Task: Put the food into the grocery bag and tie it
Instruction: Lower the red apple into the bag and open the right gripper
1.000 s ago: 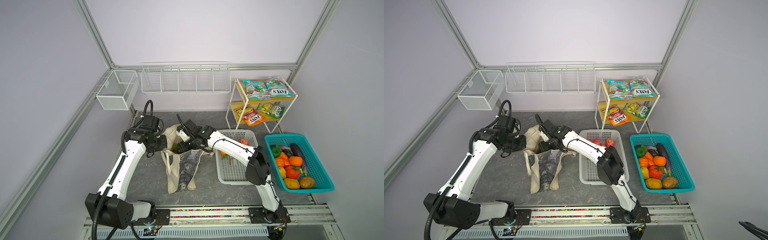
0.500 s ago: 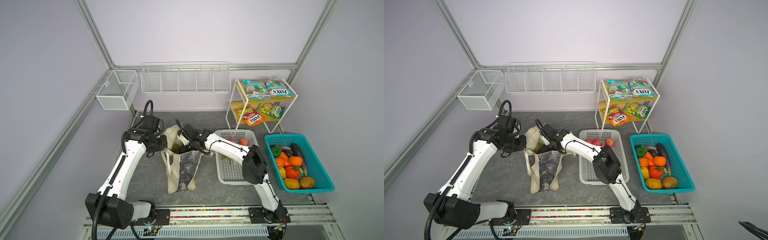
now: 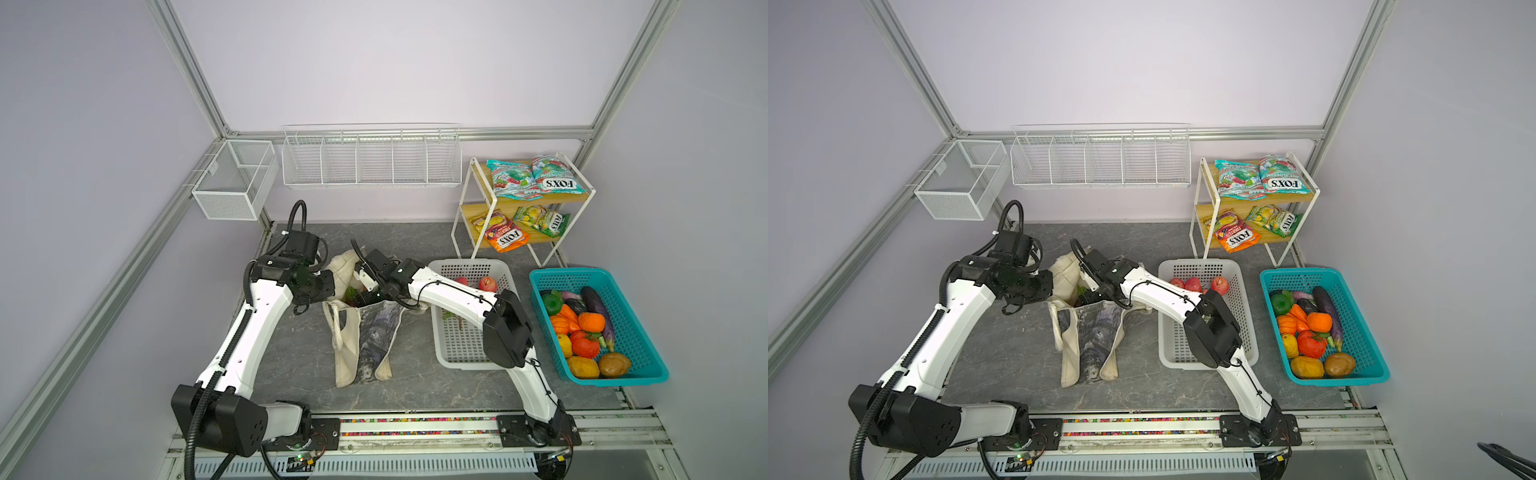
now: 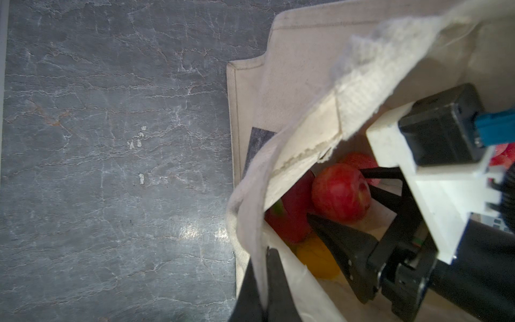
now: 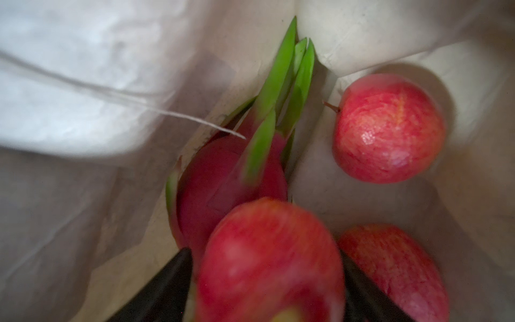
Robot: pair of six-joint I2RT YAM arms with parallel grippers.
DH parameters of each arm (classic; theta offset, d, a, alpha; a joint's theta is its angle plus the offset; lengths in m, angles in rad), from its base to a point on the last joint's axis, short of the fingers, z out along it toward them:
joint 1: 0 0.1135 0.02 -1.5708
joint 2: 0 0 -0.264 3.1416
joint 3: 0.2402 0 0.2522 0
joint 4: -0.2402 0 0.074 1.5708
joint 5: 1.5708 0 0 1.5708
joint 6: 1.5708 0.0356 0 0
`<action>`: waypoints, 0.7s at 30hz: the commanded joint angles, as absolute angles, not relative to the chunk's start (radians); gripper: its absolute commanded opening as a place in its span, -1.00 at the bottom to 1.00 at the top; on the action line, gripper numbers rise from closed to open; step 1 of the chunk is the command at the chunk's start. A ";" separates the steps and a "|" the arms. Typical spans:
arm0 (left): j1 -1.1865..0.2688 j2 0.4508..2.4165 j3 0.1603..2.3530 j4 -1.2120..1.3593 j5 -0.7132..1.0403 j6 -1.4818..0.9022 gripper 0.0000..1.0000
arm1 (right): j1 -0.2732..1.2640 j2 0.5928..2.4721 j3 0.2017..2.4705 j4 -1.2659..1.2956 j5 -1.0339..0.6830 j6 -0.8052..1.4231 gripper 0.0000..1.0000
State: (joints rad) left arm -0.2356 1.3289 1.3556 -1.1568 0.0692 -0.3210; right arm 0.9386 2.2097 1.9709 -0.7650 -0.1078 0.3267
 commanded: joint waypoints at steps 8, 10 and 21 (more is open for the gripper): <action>-0.232 1.334 1.373 -1.158 0.073 -0.312 -1.00 | 0.946 2.187 2.055 -0.819 -0.083 0.296 0.79; -0.232 1.332 1.375 -1.159 0.074 -0.313 -1.00 | 0.945 2.179 2.081 -0.830 -0.078 0.293 0.75; -0.232 1.314 1.361 -1.164 0.066 -0.316 -1.00 | 0.944 2.115 2.264 -0.903 -0.032 0.278 0.75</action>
State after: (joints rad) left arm -0.2356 1.3285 1.3560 -1.1572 0.0689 -0.3210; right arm 0.9386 2.1929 2.2059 -0.8639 -0.0620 0.3050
